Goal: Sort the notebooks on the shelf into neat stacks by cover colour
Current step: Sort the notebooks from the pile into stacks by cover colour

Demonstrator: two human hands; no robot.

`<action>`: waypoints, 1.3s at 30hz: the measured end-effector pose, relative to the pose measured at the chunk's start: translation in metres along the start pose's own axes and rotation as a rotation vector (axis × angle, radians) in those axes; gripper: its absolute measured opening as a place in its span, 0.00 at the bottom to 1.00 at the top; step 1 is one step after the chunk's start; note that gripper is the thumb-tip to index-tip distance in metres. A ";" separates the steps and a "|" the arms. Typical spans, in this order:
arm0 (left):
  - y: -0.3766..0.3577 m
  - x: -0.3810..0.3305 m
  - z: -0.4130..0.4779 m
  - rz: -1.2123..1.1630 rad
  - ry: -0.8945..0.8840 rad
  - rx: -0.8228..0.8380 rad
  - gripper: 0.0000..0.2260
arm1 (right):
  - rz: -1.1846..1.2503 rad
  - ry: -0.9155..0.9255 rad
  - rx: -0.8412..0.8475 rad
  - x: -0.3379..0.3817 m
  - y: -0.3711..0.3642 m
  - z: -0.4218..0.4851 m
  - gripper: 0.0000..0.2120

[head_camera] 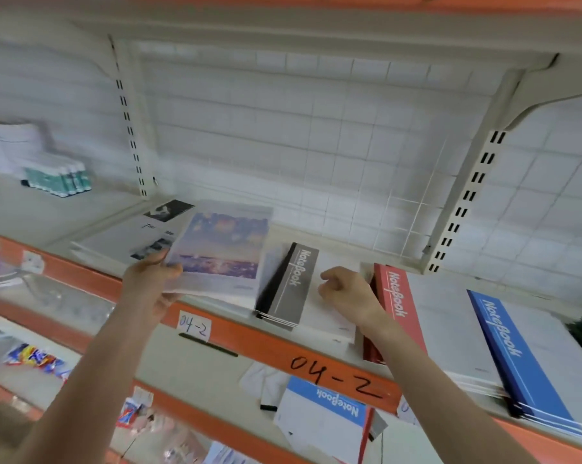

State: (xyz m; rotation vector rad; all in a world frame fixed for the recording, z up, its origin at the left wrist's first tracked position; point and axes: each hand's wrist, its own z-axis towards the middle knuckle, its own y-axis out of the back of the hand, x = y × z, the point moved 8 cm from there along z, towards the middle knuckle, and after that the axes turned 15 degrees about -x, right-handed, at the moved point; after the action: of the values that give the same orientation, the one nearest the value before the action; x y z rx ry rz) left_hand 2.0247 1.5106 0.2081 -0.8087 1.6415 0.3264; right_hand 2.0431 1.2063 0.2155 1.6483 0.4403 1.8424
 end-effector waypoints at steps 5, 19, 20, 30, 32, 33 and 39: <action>-0.010 -0.019 0.022 0.465 -0.373 0.035 0.07 | -0.364 0.192 0.005 0.007 -0.016 -0.005 0.17; -0.030 0.039 -0.045 1.350 -1.183 0.183 0.20 | -0.534 0.318 -0.043 -0.007 -0.040 -0.015 0.40; -0.031 0.049 -0.051 1.394 -1.188 0.226 0.21 | -0.541 0.321 -0.049 -0.006 -0.040 -0.015 0.39; -0.045 0.068 -0.042 1.383 -1.159 0.325 0.19 | -0.566 0.323 -0.044 -0.002 -0.038 -0.019 0.21; -0.051 0.069 -0.040 1.419 -1.140 0.354 0.21 | -0.566 0.323 -0.048 -0.001 -0.037 -0.020 0.23; -0.053 0.068 -0.041 1.407 -1.143 0.369 0.23 | -0.567 0.328 -0.050 -0.002 -0.037 -0.020 0.21; -0.058 0.072 -0.042 1.382 -1.053 0.450 0.42 | -0.559 0.330 -0.030 -0.001 -0.037 -0.018 0.17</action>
State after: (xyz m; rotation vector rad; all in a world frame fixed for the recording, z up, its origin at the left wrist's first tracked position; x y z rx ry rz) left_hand 2.0291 1.4195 0.1628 0.8761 0.9073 1.0522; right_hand 2.0342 1.2363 0.1885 1.0493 0.9061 1.6669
